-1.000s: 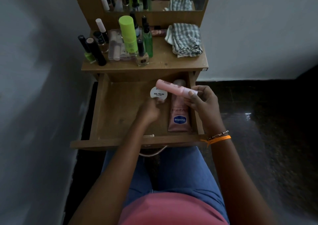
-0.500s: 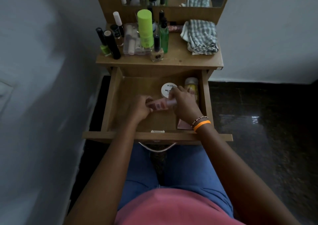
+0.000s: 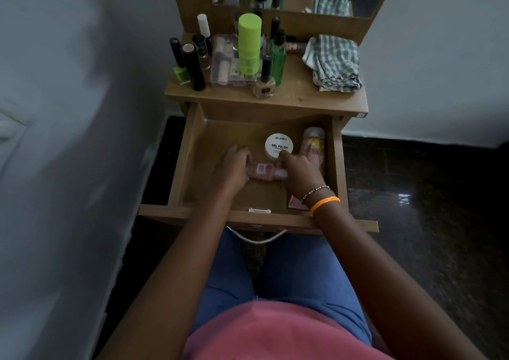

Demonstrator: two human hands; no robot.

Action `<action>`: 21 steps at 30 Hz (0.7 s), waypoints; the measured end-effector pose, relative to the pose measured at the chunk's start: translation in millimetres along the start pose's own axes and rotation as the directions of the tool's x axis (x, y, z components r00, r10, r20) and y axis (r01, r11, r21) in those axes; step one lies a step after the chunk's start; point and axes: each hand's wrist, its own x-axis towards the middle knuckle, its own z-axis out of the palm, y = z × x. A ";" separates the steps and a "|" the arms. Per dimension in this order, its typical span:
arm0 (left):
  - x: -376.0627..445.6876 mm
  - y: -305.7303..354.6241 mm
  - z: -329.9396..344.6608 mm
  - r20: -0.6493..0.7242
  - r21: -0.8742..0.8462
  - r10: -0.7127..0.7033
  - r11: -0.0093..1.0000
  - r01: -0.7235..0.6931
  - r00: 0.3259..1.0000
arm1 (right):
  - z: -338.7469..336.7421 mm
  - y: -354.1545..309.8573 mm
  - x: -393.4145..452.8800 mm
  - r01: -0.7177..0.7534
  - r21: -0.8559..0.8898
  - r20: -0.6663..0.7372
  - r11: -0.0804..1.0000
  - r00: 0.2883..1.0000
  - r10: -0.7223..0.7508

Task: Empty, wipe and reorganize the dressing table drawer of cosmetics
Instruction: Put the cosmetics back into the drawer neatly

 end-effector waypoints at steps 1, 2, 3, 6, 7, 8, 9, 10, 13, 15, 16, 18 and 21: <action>1.3 -1.1 0.5 -0.001 -0.007 0.001 1.000 -0.001 1.000 | 0.0 -0.2 0.6 0.004 -0.002 0.001 1.000 1.000 -0.004; 2.7 -2.5 0.9 -0.002 -0.013 0.000 1.000 0.000 1.000 | 0.2 -0.2 1.8 0.000 -0.004 -0.007 1.000 1.000 0.000; 4.0 -3.8 1.3 -0.001 -0.014 -0.002 1.000 0.002 1.000 | 0.2 0.0 2.8 -0.012 -0.002 -0.017 1.000 1.000 0.012; 6.8 -6.1 3.1 0.014 0.022 -0.012 1.000 0.011 1.000 | 2.0 3.0 4.7 -0.054 0.018 -0.032 0.998 0.998 0.055; 7.1 -5.7 3.3 0.009 0.036 -0.012 0.999 0.012 1.000 | 2.3 4.3 4.5 -0.063 0.022 -0.036 0.998 0.997 0.063; 7.2 -5.3 3.3 -0.005 0.044 -0.014 0.999 0.014 1.000 | 2.3 5.0 4.4 -0.066 0.025 -0.041 0.997 0.997 0.067; 7.7 -5.2 3.2 -0.025 0.044 -0.017 0.999 0.018 1.000 | 2.0 5.2 4.2 -0.067 0.026 -0.047 0.997 0.997 0.068; 7.9 -4.9 3.3 -0.042 0.040 -0.024 0.999 0.026 0.999 | 1.7 4.7 4.0 -0.065 0.022 -0.051 0.998 0.996 0.066; 9.3 -3.9 4.6 -0.056 0.021 -0.046 0.999 0.047 0.997 | 0.8 2.9 3.3 -0.058 -0.009 -0.059 0.998 0.997 0.058; 11.1 -3.0 5.4 -0.055 -0.004 -0.054 0.999 0.054 0.997 | 0.1 2.0 2.2 -0.058 -0.041 -0.060 0.997 0.997 0.056; 11.7 -2.3 5.4 -0.056 -0.017 -0.062 0.998 0.061 0.997 | -0.5 1.6 1.5 -0.059 -0.057 -0.063 0.997 0.997 0.055; 12.8 -2.8 5.9 -0.060 -0.040 -0.070 0.997 0.068 0.996 | -2.1 0.3 0.8 -0.061 -0.073 -0.071 0.995 0.996 0.056; 12.9 -5.2 5.9 -0.089 -0.076 -0.059 0.996 0.052 0.994 | -4.1 -2.0 0.2 -0.071 -0.053 -0.084 0.996 0.994 0.066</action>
